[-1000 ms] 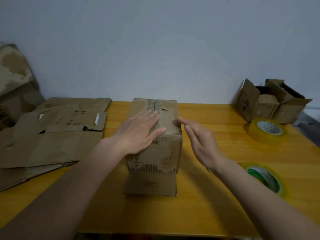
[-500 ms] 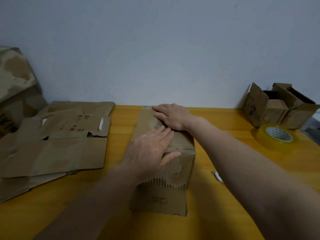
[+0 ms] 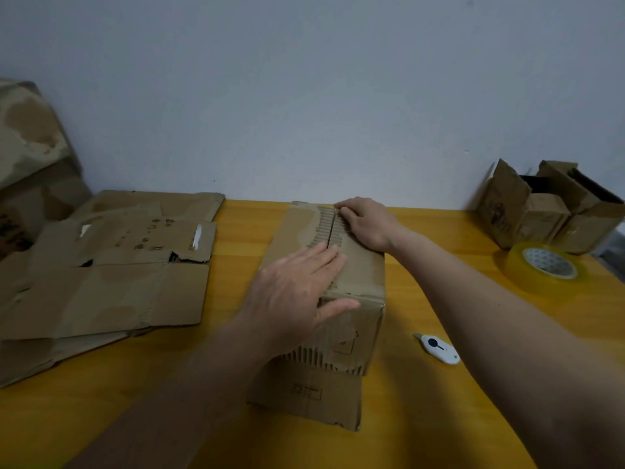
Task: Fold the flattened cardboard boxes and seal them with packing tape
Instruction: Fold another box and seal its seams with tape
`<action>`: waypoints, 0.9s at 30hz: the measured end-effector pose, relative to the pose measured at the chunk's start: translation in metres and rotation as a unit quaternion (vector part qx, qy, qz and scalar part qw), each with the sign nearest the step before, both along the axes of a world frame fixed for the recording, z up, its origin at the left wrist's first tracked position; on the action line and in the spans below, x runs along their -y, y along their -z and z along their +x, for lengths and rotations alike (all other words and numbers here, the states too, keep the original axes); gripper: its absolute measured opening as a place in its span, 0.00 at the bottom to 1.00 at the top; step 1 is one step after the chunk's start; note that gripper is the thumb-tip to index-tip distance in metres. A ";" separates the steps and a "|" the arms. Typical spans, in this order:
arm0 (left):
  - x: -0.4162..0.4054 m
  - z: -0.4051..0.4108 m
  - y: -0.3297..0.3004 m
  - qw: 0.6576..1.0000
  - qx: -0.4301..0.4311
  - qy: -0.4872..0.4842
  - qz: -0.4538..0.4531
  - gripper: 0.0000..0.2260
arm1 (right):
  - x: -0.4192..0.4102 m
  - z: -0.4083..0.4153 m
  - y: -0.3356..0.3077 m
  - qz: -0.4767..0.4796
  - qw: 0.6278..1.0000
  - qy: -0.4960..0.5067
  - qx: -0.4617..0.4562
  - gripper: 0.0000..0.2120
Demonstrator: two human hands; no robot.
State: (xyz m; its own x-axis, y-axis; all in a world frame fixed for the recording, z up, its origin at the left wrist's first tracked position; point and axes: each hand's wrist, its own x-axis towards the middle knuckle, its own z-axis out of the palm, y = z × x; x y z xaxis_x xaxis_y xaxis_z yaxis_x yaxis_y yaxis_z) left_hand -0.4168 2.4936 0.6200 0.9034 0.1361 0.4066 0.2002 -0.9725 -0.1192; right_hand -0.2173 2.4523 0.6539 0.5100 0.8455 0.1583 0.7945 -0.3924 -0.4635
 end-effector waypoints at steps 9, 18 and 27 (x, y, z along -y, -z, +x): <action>-0.001 0.000 0.001 1.000 -0.004 -0.002 -0.019 0.35 | 0.010 0.001 0.007 0.026 0.996 0.089 0.000 0.15; -0.013 -0.001 0.004 0.978 0.119 -0.061 -0.161 0.28 | 0.043 0.010 -0.007 -0.104 0.986 0.114 0.065 0.22; -0.010 -0.007 0.009 0.955 0.174 -0.070 -0.231 0.33 | 0.000 0.003 -0.011 -0.065 0.996 -0.032 -0.060 0.20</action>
